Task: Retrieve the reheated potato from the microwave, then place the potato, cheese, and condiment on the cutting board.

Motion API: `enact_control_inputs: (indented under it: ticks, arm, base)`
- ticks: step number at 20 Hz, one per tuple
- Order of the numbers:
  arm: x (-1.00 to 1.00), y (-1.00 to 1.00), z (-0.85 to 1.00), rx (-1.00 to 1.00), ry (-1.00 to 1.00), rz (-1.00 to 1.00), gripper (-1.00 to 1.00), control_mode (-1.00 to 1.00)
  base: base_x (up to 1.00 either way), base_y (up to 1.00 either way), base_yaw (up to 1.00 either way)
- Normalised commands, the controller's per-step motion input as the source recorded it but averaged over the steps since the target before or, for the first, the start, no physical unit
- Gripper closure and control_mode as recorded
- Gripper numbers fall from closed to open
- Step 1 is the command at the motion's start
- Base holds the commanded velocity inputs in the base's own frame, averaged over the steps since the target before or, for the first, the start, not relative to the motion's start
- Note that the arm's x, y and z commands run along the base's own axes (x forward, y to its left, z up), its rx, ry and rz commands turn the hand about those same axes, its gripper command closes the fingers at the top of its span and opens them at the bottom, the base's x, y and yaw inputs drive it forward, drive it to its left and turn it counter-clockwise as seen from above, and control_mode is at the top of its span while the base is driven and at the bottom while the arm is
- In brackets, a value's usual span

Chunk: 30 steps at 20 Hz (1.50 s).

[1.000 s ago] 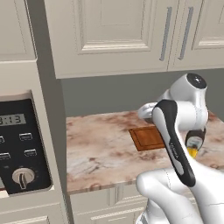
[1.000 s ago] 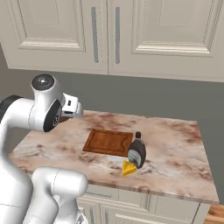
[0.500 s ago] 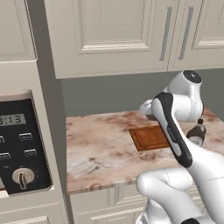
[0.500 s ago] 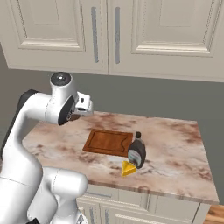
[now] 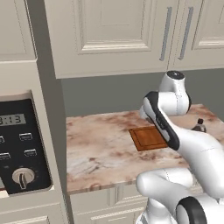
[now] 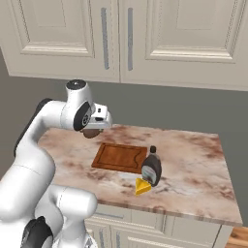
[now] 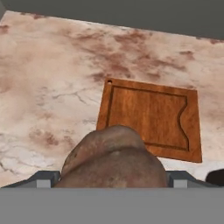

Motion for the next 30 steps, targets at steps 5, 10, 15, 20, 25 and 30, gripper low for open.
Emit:
enact_control_inputs:
  ticks: [5,10,15,20,25,30]
  arm:
    - [0.27,-0.20,-0.46,0.00,0.02,0.00,1.00,-1.00]
    - [0.39,-0.09,-0.47,0.00,0.03,0.00,1.00,-1.00]
    - [0.46,0.00,-0.41,0.00,0.03,0.00,1.00,-1.00]
    - [0.34,0.00,-0.45,0.00,0.15,0.00,1.00,-1.00]
    - [0.26,0.00,-0.40,0.04,0.08,0.00,1.00,-1.00]
    - [0.24,0.00,-0.38,0.06,0.02,0.00,1.00,-1.00]
  base:
    - [0.00,0.00,0.00]
    - [0.00,0.00,0.00]
    - [0.00,0.00,0.00]
    - [0.00,0.00,0.00]
    - [0.00,0.00,0.00]
    - [0.00,0.00,0.00]
